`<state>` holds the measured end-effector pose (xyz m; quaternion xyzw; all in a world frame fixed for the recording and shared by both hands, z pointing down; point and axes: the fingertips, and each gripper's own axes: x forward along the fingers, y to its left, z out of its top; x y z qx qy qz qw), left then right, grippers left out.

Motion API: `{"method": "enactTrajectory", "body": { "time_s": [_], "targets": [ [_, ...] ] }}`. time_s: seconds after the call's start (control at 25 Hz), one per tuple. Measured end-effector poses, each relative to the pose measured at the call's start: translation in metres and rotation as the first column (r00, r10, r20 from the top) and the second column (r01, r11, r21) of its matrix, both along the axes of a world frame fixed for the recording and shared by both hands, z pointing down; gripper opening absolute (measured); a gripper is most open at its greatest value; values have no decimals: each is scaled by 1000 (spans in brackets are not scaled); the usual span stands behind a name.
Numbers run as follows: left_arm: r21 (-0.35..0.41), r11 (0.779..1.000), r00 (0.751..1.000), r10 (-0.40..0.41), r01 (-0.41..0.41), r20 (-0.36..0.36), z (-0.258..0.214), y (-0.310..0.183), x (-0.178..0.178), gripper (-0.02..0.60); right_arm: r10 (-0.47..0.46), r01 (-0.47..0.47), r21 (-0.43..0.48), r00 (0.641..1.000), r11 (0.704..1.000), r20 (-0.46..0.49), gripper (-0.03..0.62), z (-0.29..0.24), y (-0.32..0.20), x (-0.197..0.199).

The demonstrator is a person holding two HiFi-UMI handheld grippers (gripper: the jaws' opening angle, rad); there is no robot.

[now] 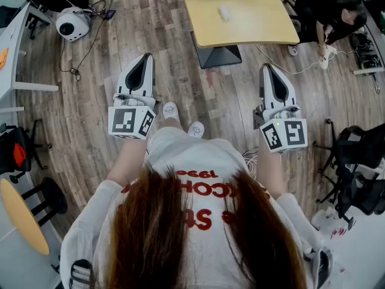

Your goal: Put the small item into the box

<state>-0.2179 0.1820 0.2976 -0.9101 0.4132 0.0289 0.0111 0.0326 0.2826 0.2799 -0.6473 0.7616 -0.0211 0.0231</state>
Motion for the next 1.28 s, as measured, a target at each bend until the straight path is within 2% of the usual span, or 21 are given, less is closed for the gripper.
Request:
{"method": "enactTrajectory", "body": {
  "time_s": [0.44, 0.64, 0.96, 1.28],
  "targets": [
    [22, 1000, 1000, 7, -7, 13, -9, 0, 6, 8, -8, 7, 30, 999, 1000, 33, 5, -11, 1, 2],
    [41, 999, 998, 34, -36, 54, -5, -8, 18, 8, 13, -14, 16, 998, 1000, 54, 5, -7, -8, 9],
    [24, 997, 997, 72, -73, 21, -1, -61, 47, 8, 44, -45, 13, 998, 999, 52, 5, -7, -45, 28],
    [24, 992, 992, 126, -127, 10, -5, -140, 81, 8, 77, -78, 17, 995, 997, 56, 5, -11, -111, 49]
  ]
}}
